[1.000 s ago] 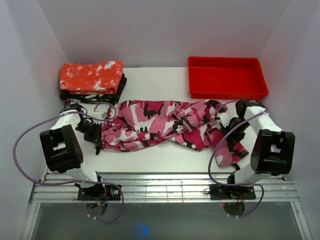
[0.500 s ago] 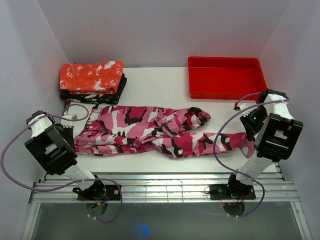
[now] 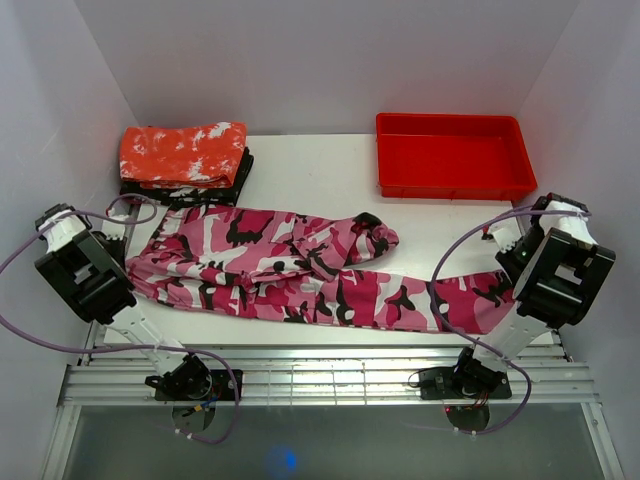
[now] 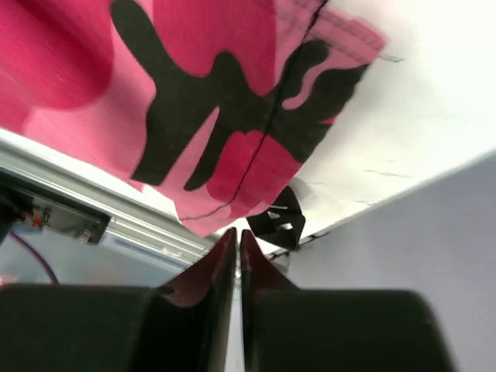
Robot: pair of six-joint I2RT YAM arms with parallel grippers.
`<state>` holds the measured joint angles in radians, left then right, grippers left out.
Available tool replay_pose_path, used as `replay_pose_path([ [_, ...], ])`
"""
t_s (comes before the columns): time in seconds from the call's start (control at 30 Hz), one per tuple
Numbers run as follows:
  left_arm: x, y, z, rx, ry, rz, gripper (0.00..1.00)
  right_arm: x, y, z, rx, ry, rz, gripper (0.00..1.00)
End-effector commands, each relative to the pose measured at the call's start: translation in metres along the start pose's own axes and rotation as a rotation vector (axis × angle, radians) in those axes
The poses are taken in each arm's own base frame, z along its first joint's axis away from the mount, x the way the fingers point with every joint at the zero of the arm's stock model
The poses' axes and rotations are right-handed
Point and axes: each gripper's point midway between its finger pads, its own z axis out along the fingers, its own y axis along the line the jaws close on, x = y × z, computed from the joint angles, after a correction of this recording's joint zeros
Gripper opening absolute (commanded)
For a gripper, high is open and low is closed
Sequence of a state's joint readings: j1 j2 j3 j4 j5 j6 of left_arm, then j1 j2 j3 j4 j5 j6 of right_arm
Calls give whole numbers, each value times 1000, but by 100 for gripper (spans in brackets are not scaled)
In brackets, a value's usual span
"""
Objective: Fold and stack the trousers
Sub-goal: Flatten the trousers out
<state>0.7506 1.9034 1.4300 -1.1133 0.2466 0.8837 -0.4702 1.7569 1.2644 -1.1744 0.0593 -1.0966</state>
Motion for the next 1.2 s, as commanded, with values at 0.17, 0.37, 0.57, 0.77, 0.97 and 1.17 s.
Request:
replay_pose_path([
  [0.17,-2,5,-8,-34,14,106,18,-30,15,-20,-38,-138,-154,82],
  [0.37,8,-30,-1,14,12,120,36,-192,68,-129,82,-543,-306,83],
  [0.57,7,-35,6,28,-1,46,36,-332,195,-143,119,-648,-507,83],
  [0.77,11,-40,13,27,-9,3,37,-415,302,-97,49,-687,-502,80],
  [0.97,12,-44,11,21,-21,2,36,-440,363,-40,-2,-656,-489,80],
  [1.17,14,-43,14,12,-16,4,36,-431,377,5,-75,-572,-438,82],
])
